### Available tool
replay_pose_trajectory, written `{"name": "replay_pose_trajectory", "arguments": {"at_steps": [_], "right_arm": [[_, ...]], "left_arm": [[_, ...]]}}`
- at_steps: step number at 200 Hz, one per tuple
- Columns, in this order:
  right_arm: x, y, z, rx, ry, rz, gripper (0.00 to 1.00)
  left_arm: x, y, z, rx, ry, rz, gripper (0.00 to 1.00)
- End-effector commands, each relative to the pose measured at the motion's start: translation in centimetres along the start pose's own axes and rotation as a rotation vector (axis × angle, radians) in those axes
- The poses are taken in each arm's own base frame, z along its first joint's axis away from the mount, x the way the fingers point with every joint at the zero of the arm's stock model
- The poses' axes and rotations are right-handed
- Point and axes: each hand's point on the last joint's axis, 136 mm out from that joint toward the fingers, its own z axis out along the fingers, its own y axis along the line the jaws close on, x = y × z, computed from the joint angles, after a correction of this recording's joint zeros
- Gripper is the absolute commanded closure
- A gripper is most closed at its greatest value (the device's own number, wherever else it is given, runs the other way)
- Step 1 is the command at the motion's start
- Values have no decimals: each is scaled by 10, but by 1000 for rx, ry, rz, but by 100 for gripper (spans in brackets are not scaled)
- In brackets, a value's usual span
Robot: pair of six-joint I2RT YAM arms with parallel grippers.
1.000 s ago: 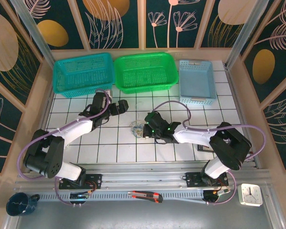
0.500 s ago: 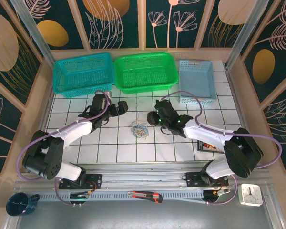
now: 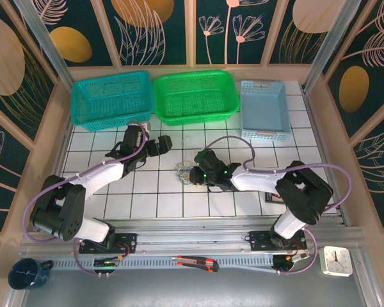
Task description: Untangle the cables
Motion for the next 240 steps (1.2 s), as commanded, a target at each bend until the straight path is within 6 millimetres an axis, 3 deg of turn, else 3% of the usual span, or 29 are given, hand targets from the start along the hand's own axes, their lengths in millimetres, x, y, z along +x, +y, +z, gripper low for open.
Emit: {"name": "replay_pose_trajectory", "arguments": {"at_steps": [1,94,177,199,240], "right_arm": [[-15,10,-5,-11,-36,-13,98],[-67,16,-62,-10,-217,-94,100],[-76,-14,-82,-15,-260,-36,100],[-73,-21,-82,2,-250,-32,80],[-76,-31,-92,21,-284,-17,78]], "left_arm": [[-8,-4,-3,21,-19,-12,1],[-4,-3,-2,24,-9,-6,1],[-3,-3,-2,24,-5,-1,1],[-3,-3,-2,24,-3,0,1],[-4,-4,-3,27,-6,2,1]]}}
